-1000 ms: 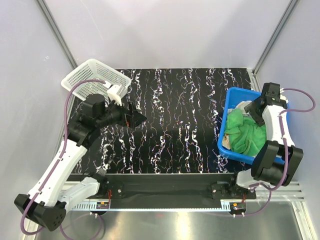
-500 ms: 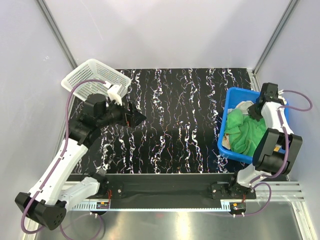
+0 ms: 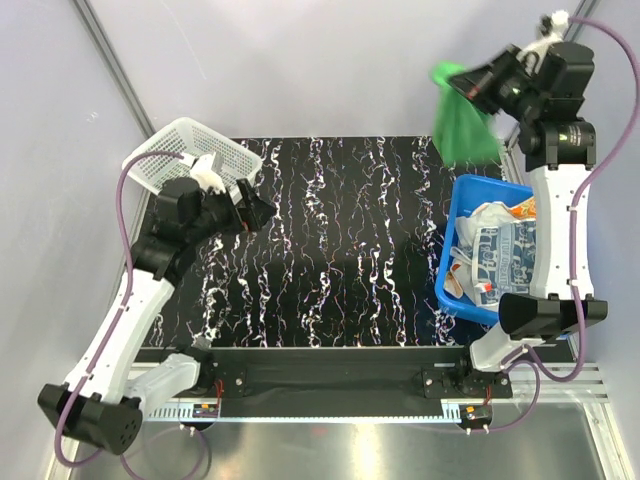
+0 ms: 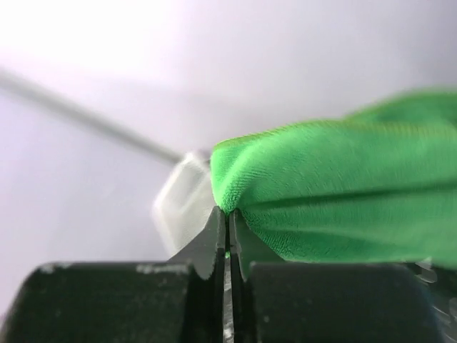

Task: Fold and stack the towels
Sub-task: Move the towel to the center of the board, then flatten out the crumpled towel

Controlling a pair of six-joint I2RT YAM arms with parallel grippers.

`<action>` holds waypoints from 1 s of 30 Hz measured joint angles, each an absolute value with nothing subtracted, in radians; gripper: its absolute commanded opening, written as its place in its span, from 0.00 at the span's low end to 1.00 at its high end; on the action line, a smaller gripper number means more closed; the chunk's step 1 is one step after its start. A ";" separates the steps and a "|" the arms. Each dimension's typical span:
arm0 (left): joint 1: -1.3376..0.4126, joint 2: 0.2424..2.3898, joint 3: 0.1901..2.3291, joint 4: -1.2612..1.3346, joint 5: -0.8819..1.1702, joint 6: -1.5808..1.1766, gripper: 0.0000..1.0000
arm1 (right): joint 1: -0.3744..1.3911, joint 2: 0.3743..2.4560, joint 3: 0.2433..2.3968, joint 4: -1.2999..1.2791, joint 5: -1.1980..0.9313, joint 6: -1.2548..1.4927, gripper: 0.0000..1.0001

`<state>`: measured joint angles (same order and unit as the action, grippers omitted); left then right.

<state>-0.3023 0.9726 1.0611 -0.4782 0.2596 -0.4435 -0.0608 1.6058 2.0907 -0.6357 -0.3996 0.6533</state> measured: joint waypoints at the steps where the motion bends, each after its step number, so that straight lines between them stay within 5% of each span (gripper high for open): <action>1: -0.292 0.986 1.071 -0.486 0.252 -0.447 0.99 | -0.017 1.610 2.135 -0.628 -0.430 0.661 0.00; 4: -0.283 1.003 1.105 -0.524 0.221 -0.442 0.99 | 0.083 1.589 2.141 -0.592 -0.502 0.685 0.00; 12: -0.283 0.923 1.110 -0.583 0.126 -0.426 0.98 | 0.263 1.371 1.314 -0.357 -0.541 0.686 0.05; 18: -0.282 0.873 0.978 -0.593 0.096 -0.425 0.94 | 0.334 1.365 0.823 -0.404 -0.456 0.669 0.46; 22: -0.282 0.923 0.910 -0.586 0.114 -0.440 0.89 | 0.339 1.241 0.775 -0.500 -0.383 0.654 0.50; 25: -0.284 0.987 0.879 -0.533 0.158 -0.462 0.79 | 0.339 1.187 0.843 -0.484 -0.352 0.623 0.42; 30: -0.323 1.145 0.881 -0.453 0.208 -0.489 0.74 | 0.382 1.403 1.079 -0.422 -0.306 0.514 0.37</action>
